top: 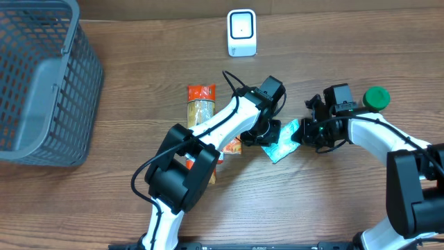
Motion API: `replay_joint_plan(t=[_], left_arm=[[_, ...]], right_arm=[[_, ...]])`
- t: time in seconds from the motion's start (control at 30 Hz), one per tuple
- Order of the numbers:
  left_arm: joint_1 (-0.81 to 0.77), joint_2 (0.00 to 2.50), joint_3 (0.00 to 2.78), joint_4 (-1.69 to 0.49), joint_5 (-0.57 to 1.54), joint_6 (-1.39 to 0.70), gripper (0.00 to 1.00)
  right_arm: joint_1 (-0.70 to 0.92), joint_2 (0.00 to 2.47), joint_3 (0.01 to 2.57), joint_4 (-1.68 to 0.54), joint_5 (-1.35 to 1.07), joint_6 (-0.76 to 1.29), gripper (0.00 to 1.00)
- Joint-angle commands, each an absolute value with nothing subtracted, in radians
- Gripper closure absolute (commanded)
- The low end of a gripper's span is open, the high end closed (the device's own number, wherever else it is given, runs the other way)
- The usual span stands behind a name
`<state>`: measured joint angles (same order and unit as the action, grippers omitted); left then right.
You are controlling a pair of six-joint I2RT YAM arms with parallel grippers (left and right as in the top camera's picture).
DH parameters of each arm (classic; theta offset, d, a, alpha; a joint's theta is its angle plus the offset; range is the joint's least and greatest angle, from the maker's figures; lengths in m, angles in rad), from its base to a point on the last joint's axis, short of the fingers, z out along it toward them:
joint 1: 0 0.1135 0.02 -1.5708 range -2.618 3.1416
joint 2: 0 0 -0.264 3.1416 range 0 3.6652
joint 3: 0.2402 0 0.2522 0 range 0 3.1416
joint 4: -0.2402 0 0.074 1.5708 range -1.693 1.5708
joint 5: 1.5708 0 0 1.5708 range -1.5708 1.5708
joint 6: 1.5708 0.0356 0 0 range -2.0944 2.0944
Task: Scan the item barcode
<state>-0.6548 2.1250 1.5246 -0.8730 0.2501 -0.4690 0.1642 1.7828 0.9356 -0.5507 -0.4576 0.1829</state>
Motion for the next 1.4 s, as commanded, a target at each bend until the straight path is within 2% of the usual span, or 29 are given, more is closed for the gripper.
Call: replay_joint_plan(t=[0.0,0.37,0.73,0.93,1.13,1.17,1.2,1.23,1.27,1.37], left_arm=[[-0.662,2.151,1.512,-0.874,0.245,-0.457,0.96],[-0.582,1.975,1.664,-0.915,0.161,-0.418,0.96],[-0.272,1.763,1.734,-1.056,0.001,-0.339,0.95],[-0.089,1.767,1.732,-1.091,-0.010,-0.325,0.89],[-0.012,1.772,1.732,-1.061,-0.010,-0.325,0.84],[-0.005,1.772,1.732,-1.061,-0.011,-0.324,0.81],[0.000,1.772,1.732,-1.061,-0.011,-0.324,0.72],[0.005,1.772,1.732,-1.063,-0.014,-0.324,0.55],[0.007,1.772,1.732,-1.069,-0.014,-0.325,0.01],[0.007,1.772,1.732,-1.073,-0.014,-0.325,0.00]], right_arm=[[0.165,1.795,0.925,-0.585,-0.421,0.175,0.96],[0.157,1.651,0.993,-0.639,-0.477,0.148,0.96],[0.158,1.638,0.998,-0.659,-0.579,0.121,0.96],[0.158,1.638,1.053,-0.677,-0.578,0.120,0.96],[0.158,1.638,1.203,-0.827,-0.506,0.073,0.97],[0.158,1.638,1.240,-0.859,-0.478,0.072,0.97],[0.158,1.638,1.268,-0.882,-0.460,0.069,0.97],[0.158,1.638,1.318,-0.920,-0.441,0.065,0.97],[0.158,1.638,1.354,-0.947,-0.442,0.051,0.97],[0.158,1.638,1.465,-1.013,-0.437,0.047,0.97]])
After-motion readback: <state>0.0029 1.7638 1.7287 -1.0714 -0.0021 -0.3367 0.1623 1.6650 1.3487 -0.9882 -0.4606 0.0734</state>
